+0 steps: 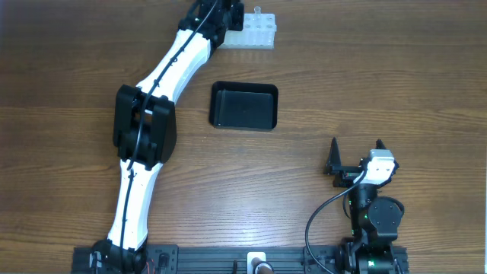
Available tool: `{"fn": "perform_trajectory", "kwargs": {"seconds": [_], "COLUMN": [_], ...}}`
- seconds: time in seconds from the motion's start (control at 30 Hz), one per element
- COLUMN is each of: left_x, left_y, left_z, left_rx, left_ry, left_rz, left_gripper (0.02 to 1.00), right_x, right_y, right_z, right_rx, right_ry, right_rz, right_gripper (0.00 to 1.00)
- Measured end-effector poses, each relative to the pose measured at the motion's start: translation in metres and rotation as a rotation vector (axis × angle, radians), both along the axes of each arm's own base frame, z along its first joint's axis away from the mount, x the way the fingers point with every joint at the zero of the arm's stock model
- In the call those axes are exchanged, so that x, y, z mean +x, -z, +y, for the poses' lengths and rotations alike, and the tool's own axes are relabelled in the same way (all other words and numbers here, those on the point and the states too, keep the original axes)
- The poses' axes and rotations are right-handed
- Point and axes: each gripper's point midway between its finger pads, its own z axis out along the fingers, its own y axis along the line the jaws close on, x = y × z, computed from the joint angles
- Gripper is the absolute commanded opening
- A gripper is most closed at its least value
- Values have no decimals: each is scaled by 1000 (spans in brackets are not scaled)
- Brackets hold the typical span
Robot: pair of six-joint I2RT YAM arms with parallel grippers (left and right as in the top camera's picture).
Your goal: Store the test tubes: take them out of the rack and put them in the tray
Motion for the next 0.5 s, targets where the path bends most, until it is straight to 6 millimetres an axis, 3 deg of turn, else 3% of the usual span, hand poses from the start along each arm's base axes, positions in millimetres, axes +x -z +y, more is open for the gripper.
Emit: {"fn": "perform_trajectory", "kwargs": {"seconds": [0.13, 0.5], "left_x": [0, 0], "left_y": [0, 1], "left_z": [1, 1], "left_rx": [3, 6], "left_ry": [-2, -3], "left_rz": [-1, 2], "left_gripper": [159, 115], "right_x": [0, 0], "right_y": [0, 0], "right_z": [0, 0], "right_rx": [0, 0], "right_ry": [0, 0], "right_rz": [0, 0], "right_gripper": [993, 991]}}
